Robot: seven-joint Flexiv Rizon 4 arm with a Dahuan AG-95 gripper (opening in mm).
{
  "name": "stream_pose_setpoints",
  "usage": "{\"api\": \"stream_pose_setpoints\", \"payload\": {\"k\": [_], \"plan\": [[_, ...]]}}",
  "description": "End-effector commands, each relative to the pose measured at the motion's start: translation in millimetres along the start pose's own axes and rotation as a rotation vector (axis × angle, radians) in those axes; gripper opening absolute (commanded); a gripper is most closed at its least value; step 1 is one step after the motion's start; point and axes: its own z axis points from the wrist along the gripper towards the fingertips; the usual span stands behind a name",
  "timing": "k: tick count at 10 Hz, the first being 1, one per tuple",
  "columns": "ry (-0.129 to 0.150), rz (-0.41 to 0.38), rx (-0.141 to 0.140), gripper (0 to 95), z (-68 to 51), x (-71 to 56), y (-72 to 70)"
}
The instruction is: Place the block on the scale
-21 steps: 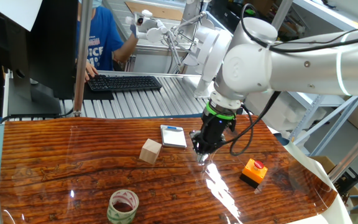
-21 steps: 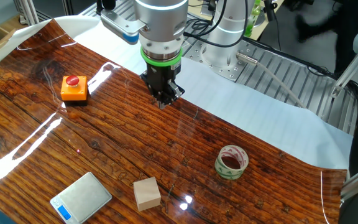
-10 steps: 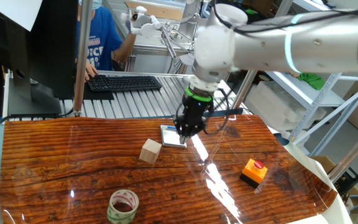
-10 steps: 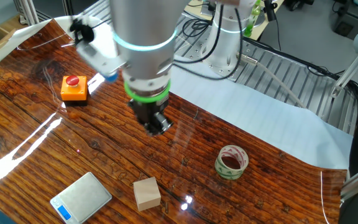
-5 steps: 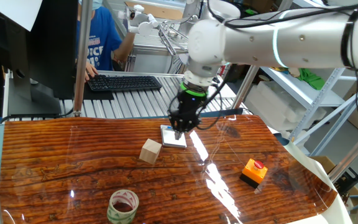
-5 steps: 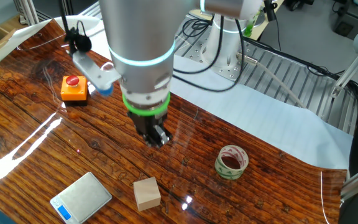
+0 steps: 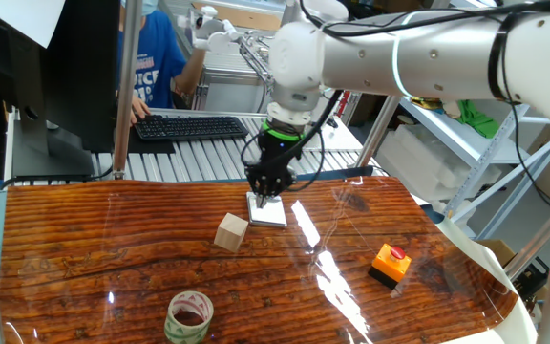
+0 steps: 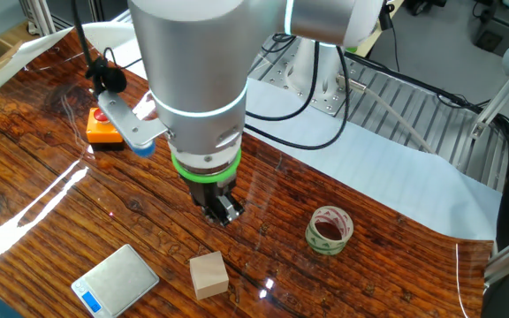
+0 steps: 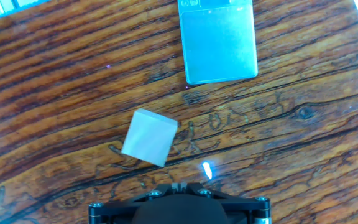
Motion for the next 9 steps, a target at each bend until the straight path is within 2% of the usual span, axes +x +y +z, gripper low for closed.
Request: {"api": "stream_pose_setpoints", "payload": {"k": [1,3,4,5,9], "plan": [[-0.004,0.034,0.012,0.0,2.0,-1.2,11.3],[0.024,0.036,0.032,0.0,7.0,-2.9,13.5],[0.062,0.028,0.043,0.0,6.7,-2.8,13.5],[0.078,0.024,0.046,0.0,6.6,-2.7,13.6],[0.088,0.003,0.052,0.0,6.7,-2.2,13.8]]}}
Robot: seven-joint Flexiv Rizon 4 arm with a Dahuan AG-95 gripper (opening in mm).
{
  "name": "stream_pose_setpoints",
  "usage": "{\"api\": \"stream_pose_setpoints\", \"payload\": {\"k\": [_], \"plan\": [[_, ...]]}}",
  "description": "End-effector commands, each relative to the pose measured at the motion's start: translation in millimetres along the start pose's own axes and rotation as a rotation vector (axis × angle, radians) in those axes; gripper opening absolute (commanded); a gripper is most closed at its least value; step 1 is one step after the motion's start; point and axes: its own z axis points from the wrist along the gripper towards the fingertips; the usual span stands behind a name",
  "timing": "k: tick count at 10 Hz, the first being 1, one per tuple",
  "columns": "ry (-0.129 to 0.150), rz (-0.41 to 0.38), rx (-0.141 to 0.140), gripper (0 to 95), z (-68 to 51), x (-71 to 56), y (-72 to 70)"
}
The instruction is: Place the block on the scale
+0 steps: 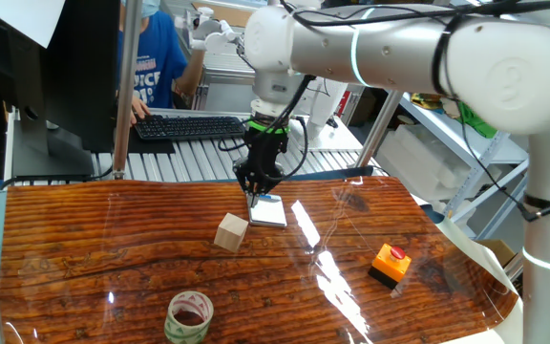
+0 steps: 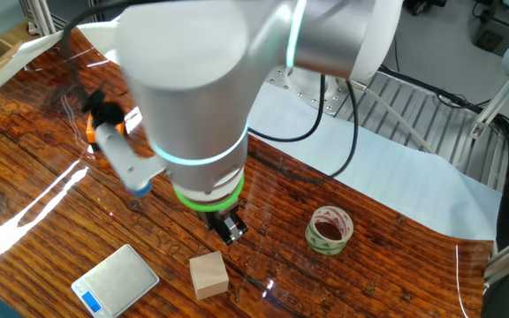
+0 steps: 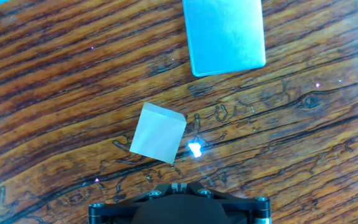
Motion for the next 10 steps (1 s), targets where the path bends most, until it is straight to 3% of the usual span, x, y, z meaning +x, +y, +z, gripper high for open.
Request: {"api": "stream_pose_setpoints", "payload": {"k": [1,4,6,8,10], "plan": [[-0.010,-0.004,0.003,0.0,1.2,2.9,-2.3],[-0.032,-0.048,0.043,0.0,1.2,2.9,-2.3],[-0.031,-0.071,0.060,0.0,1.2,2.9,-2.3],[-0.034,-0.093,0.055,0.0,1.2,2.9,-2.3],[-0.045,-0.144,0.002,0.0,1.2,2.9,-2.3]]}}
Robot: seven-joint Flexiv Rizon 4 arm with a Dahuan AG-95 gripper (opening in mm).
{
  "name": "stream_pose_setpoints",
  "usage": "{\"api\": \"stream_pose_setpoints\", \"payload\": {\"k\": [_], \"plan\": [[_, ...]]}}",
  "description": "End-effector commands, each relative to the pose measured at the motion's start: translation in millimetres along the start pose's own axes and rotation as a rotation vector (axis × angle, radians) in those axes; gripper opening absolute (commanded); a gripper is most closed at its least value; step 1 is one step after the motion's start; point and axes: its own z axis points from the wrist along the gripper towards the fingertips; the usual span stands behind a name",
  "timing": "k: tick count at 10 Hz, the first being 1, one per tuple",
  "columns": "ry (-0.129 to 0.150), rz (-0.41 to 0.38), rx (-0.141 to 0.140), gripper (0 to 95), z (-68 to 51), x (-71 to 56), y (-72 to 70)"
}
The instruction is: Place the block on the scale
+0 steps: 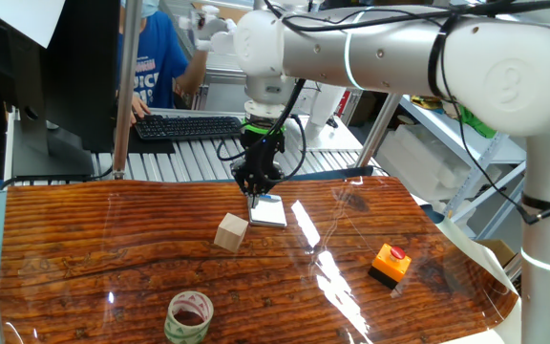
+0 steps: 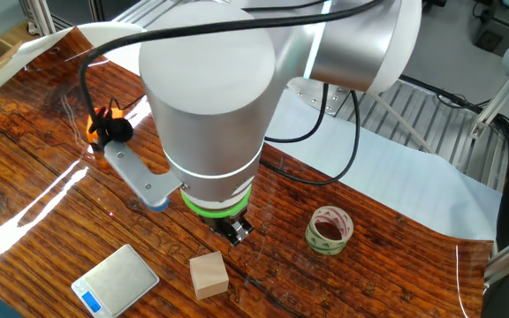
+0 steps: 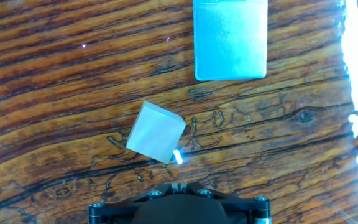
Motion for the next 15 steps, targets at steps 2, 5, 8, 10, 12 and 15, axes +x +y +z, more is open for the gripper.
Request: {"api": "stream_pose_setpoints", "payload": {"k": [2,5,8,10,12,15], "plan": [[-0.041,-0.098,-0.101,0.0,0.9,1.7,-0.9],[-0.057,-0.129,-0.106,0.0,0.9,1.7,-0.9],[-0.064,-0.156,-0.117,0.0,0.9,1.7,-0.9],[-0.065,-0.166,-0.120,0.0,2.4,-0.3,1.5],[-0.075,-0.160,-0.115,0.0,3.4,-8.5,8.4],[-0.075,-0.148,-0.110,0.0,1.8,-33.8,22.9]]}}
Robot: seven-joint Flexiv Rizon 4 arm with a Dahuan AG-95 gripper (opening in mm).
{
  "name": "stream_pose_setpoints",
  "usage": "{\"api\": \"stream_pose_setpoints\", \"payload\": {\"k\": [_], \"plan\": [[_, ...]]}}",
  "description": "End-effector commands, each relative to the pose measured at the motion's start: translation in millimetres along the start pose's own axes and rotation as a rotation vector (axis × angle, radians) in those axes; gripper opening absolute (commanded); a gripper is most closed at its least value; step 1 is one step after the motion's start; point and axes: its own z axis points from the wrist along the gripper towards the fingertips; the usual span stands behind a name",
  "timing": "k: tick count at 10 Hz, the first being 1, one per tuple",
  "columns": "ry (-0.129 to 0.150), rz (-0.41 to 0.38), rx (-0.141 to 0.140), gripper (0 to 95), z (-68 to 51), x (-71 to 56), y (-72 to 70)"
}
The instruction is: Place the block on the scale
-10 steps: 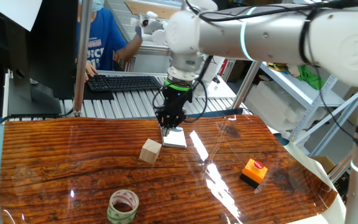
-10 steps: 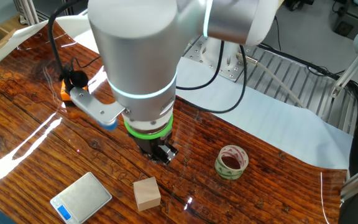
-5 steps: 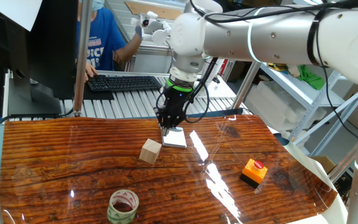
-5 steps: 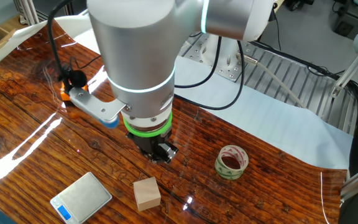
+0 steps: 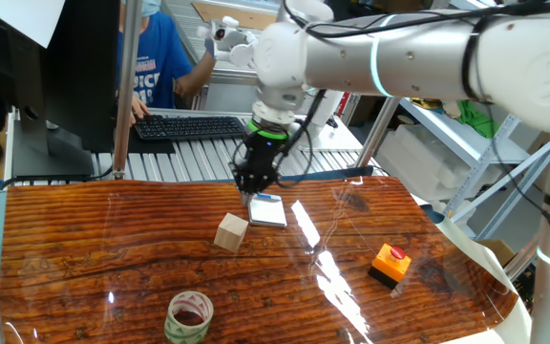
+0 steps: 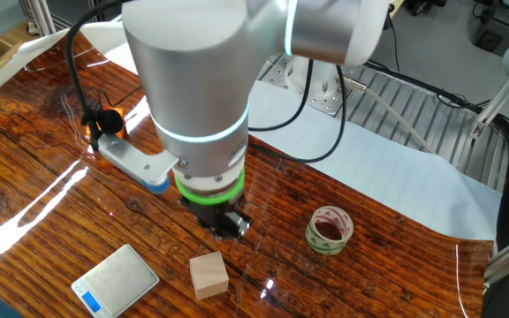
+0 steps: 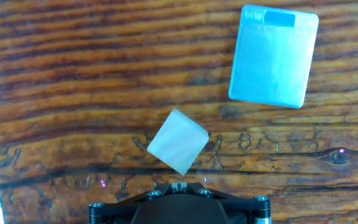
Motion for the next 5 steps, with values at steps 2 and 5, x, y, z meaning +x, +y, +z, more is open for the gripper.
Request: {"api": "stream_pose_setpoints", "payload": {"k": [2,5], "plan": [[-0.009,0.008,0.025,0.0,7.1,-21.4,8.5],[-0.015,0.123,0.038,0.0,16.7,-30.5,-5.0]]}}
